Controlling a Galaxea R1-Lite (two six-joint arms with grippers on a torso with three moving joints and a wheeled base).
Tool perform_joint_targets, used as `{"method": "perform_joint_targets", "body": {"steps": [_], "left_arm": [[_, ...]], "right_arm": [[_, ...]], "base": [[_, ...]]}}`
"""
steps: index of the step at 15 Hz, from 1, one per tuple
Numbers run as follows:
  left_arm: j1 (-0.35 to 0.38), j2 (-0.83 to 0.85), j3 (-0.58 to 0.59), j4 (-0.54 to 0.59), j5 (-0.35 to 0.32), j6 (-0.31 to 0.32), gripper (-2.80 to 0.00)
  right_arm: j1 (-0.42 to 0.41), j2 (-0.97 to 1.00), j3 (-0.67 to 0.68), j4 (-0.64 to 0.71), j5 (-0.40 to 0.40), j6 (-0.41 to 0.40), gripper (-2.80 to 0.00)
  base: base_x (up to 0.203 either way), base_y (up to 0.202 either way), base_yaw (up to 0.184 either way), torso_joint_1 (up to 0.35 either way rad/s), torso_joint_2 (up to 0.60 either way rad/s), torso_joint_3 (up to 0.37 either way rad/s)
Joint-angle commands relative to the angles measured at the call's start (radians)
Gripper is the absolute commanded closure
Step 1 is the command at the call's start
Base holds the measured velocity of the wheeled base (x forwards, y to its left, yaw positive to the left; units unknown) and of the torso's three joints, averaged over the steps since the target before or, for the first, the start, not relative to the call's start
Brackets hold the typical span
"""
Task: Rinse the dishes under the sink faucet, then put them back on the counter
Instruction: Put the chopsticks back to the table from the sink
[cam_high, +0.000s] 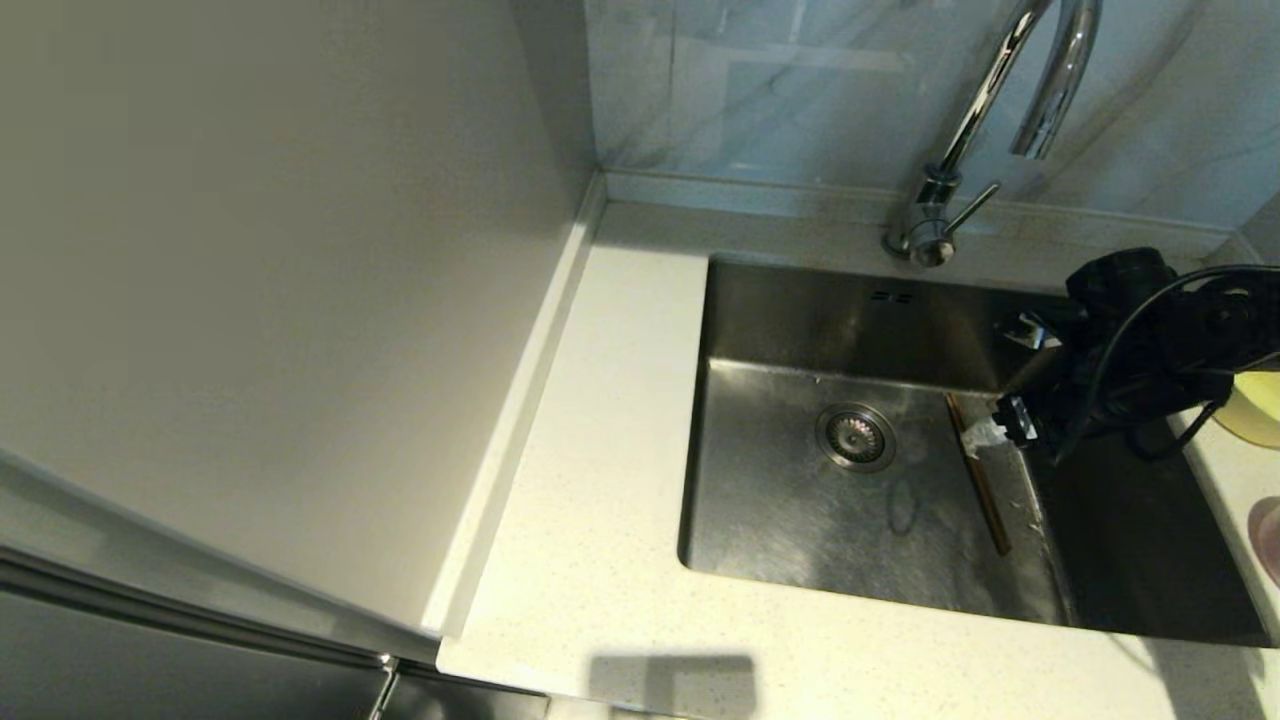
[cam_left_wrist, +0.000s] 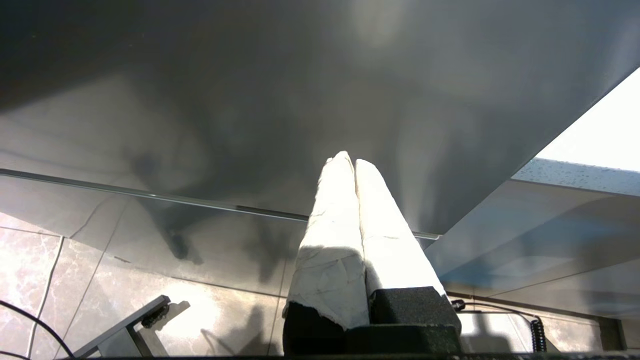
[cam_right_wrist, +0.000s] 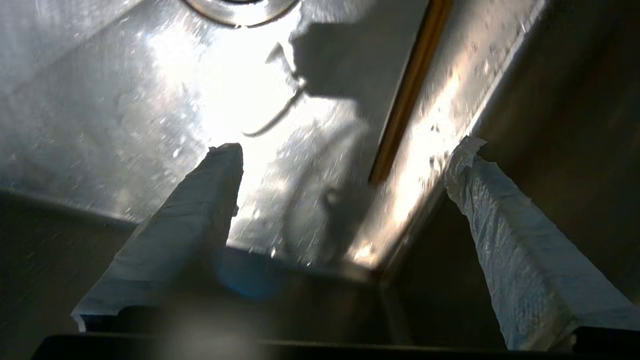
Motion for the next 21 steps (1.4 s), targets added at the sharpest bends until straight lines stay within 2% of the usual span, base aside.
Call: {"method": "perform_joint_targets", "body": {"steps": [1, 4, 11, 14, 17, 21], "left_arm": [[0.000, -0.003, 0.000, 0.000, 0.000, -0.001, 0.00], [0.000, -0.003, 0.000, 0.000, 0.000, -0.001, 0.00], [0.000, -0.003, 0.000, 0.000, 0.000, -0.001, 0.00], [0.000, -0.003, 0.000, 0.000, 0.000, -0.001, 0.00], [0.000, -0.003, 0.000, 0.000, 0.000, -0.001, 0.00], [0.000, -0.003, 0.000, 0.000, 0.000, -0.001, 0.00]], "right_arm": [[-0.040, 0.120, -0.064, 0.003, 0.036, -0.035, -2.80], [-0.072, 0.214, -0.132, 0.002, 0.073, -0.075, -2.80], [-0.091, 0.410, -0.347, 0.001, 0.067, -0.086, -2.80], [-0.099, 0.460, -0.401, 0.000, 0.067, -0.129, -2.80], [-0.103, 0.499, -0.456, -0.001, 0.050, -0.135, -2.80], [-0.113, 0.522, -0.465, -0.027, 0.045, -0.136, -2.80]], "base": [[0.000, 0.000, 0.000, 0.000, 0.00, 0.000], [0.000, 0.000, 0.000, 0.000, 0.00, 0.000], [0.000, 0.000, 0.000, 0.000, 0.00, 0.000], [0.000, 0.000, 0.000, 0.000, 0.00, 0.000], [0.000, 0.000, 0.000, 0.000, 0.00, 0.000], [0.000, 0.000, 0.000, 0.000, 0.00, 0.000]]}}
